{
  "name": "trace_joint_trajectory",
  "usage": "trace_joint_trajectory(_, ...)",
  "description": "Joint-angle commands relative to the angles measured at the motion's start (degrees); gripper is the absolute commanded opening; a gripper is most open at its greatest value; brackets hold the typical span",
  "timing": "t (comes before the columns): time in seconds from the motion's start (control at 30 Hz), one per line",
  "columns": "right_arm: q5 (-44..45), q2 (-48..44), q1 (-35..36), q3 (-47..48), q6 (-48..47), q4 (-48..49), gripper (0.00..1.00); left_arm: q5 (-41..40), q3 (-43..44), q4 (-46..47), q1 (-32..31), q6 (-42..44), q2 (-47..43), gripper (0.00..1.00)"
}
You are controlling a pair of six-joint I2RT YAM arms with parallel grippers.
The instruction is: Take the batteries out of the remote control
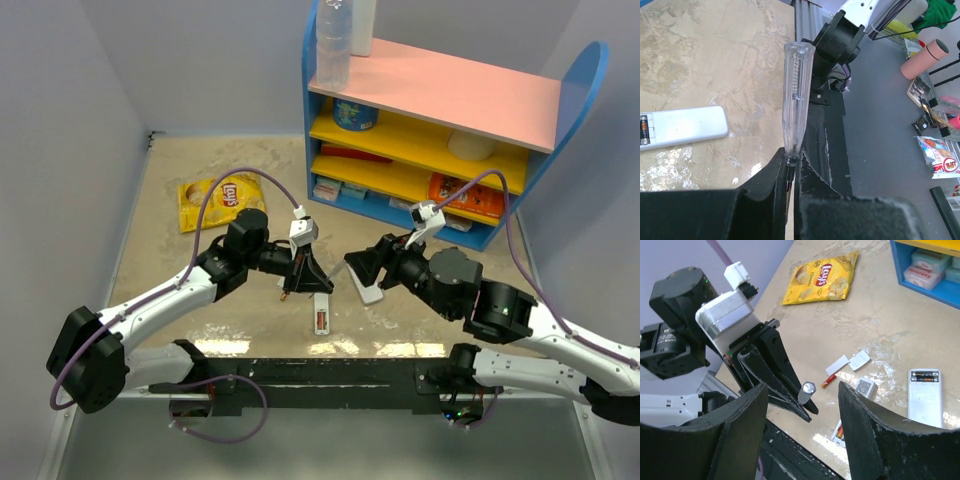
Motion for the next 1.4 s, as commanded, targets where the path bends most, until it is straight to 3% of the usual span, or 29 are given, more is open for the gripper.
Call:
trace_joint_trajectory(0.0, 2.8, 3.8, -1.2, 7.1, 5.5, -9.1, 0.61, -1.9, 1.0, 0.6, 0.2, 2.5, -0.6, 0.00)
trace_joint_trajectory(0.23, -3.6, 10.3, -4.5, 9.8, 6.5, -9.4, 0.59, -3.0, 1.0, 0.2, 0.2, 2.4, -0.3, 0.00)
trace_joint_trajectory(0.4, -7.2, 11.6, -5.4, 5.2, 7.9, -4.6, 0.56, -3.5, 0.9, 0.2, 0.3, 2.2, -0.2, 0.00)
trace_joint_trajectory(0.8, -5.8, 9.0, -5.4, 0.5, 6.9, -1.6, 0.02, -5.1, 1.1, -0.7, 0.2, 2.7, 0.0, 0.00)
trace_joint_trajectory(0.83, -5.7, 8.6, -5.4, 0.3, 6.7, -1.4, 0.00, -5.5, 1.3, -1.9, 0.2, 2.8, 0.2, 0.04)
trace_joint_trajectory(0.9, -5.2, 7.3, -5.4, -0.7, 6.6, -1.3, 0.00, -8.2, 2.1, -3.5, 0.2, 2.9, 0.2, 0.26)
trace_joint_trajectory(0.93, -4.9, 6.9, -5.4, -1.0, 6.6, -1.3, 0.00, -8.8, 2.2, -4.4, 0.3, 3.1, 0.2, 0.44)
trace_joint_trajectory(1.0, -4.5, 5.2, -5.4, -2.4, 6.5, -1.8, 0.00, -10.3, 2.1, -4.9, 0.2, 2.8, 0.0, 0.59)
trace_joint_trajectory(1.03, -4.6, 4.5, -5.4, -3.0, 6.4, -1.8, 0.00, -10.6, 2.1, -5.5, 0.2, 2.5, -0.4, 0.80)
trace_joint_trajectory(1.2, -5.3, -0.7, -5.4, -13.3, 3.4, 5.9, 0.00, -14.2, -0.6, -5.8, 0.3, -0.9, -0.6, 0.81)
trace_joint_trajectory(1.37, -6.9, -3.4, -5.4, -23.5, 3.1, 15.0, 0.00, -21.2, -4.6, -4.1, 0.3, -9.1, 2.9, 0.73)
